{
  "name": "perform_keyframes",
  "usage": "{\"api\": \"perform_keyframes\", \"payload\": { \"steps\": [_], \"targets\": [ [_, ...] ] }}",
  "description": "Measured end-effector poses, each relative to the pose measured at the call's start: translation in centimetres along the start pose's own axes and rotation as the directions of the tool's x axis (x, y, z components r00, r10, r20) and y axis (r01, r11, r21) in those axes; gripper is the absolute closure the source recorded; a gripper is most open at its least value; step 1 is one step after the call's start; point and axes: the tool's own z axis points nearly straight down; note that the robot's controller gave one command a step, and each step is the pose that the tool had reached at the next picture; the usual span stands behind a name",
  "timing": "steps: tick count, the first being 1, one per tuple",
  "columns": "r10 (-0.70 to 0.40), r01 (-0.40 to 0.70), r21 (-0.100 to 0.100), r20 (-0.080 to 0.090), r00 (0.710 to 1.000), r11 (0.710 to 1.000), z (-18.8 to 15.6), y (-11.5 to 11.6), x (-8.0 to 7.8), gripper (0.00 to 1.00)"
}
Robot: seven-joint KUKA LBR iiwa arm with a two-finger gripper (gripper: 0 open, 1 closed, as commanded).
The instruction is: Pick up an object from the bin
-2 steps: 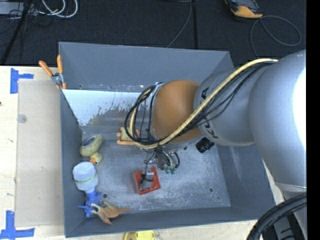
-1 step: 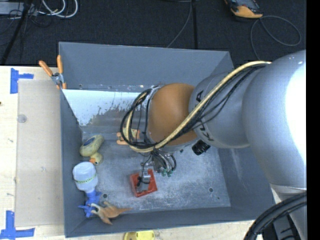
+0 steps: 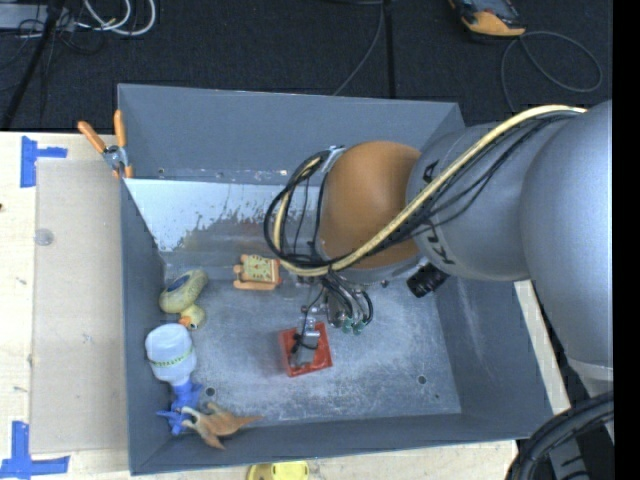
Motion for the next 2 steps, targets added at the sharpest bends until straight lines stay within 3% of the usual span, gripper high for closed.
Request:
{"api": "perform_keyframes", "payload": {
  "steps": [2],
  "targets": [
    [0.018, -0.018, -0.005, 0.011, 1.000, 1.000, -1.33, -0.39, -0.10, 0.00]
  ]
}}
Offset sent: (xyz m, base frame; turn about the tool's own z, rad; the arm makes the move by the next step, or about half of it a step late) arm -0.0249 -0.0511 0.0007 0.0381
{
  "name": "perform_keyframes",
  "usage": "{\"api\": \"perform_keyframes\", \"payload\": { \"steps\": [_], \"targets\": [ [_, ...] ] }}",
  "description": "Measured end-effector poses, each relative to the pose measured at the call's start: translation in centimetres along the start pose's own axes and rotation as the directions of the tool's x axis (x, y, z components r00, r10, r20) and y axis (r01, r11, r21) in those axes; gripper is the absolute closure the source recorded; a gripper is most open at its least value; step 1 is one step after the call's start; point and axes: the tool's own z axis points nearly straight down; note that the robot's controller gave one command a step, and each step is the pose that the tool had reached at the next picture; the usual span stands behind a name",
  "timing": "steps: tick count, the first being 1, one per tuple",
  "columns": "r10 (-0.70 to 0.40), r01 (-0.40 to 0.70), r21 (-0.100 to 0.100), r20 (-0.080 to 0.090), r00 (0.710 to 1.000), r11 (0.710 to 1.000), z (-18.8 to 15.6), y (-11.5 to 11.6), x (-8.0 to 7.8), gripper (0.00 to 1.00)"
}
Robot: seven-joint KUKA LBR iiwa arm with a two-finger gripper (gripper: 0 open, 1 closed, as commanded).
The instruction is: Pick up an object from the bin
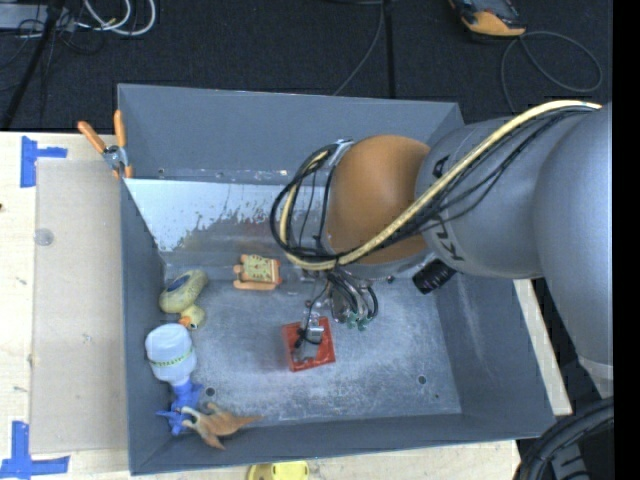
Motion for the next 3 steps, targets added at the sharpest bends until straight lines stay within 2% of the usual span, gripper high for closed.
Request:
{"api": "perform_keyframes", "payload": {
  "steps": [1, 2, 3],
  "targets": [
    [-0.101, 0.101, 0.002, -0.003, 0.995, 0.995, 4.4, -2.4, -0.2, 0.00],
    [0.053, -0.053, -0.001, -0.001, 0.999, 0.999, 6.6, -5.2, -1.2, 1.00],
    [0.054, -0.054, -0.001, -0.001, 0.999, 0.999, 6.6, -5.2, -1.2, 1.00]
  ]
}}
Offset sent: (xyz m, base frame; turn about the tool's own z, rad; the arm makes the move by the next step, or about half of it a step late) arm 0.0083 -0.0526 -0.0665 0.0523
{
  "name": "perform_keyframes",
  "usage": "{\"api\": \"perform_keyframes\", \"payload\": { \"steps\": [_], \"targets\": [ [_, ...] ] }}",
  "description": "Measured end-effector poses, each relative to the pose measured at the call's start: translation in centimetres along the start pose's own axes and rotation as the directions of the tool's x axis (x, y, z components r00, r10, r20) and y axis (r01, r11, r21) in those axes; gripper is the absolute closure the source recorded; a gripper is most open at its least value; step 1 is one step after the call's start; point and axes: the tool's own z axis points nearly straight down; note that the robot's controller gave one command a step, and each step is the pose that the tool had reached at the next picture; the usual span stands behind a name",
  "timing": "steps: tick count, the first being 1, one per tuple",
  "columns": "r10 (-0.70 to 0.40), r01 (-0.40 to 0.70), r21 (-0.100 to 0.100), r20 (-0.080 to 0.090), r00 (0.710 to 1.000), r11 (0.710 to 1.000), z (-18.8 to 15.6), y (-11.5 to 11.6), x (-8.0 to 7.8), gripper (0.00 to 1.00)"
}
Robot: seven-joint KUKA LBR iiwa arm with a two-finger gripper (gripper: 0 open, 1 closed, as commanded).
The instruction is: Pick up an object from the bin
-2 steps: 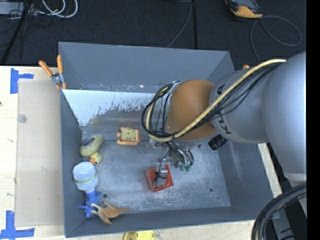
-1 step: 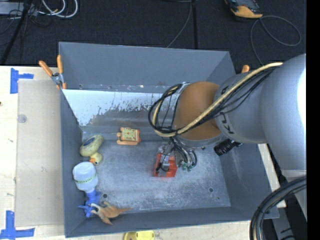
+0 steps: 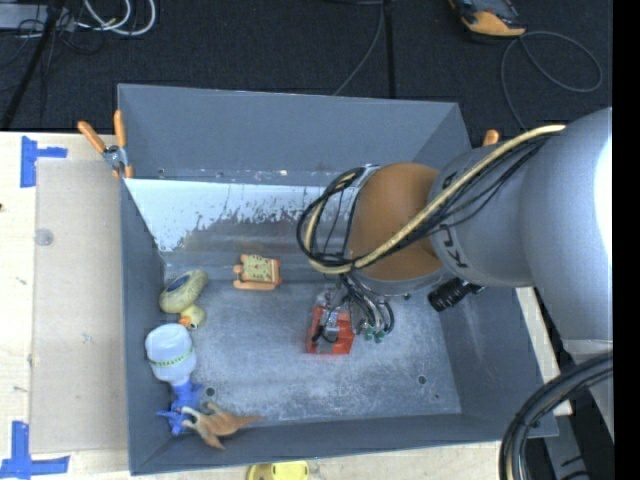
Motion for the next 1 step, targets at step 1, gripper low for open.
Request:
{"api": "perform_keyframes", "payload": {
  "steps": [1],
  "targets": [
    [-0.264, 0.264, 0.000, -0.001, 0.964, 0.964, -15.15, -0.25, -2.27, 1.00]
  ]
}}
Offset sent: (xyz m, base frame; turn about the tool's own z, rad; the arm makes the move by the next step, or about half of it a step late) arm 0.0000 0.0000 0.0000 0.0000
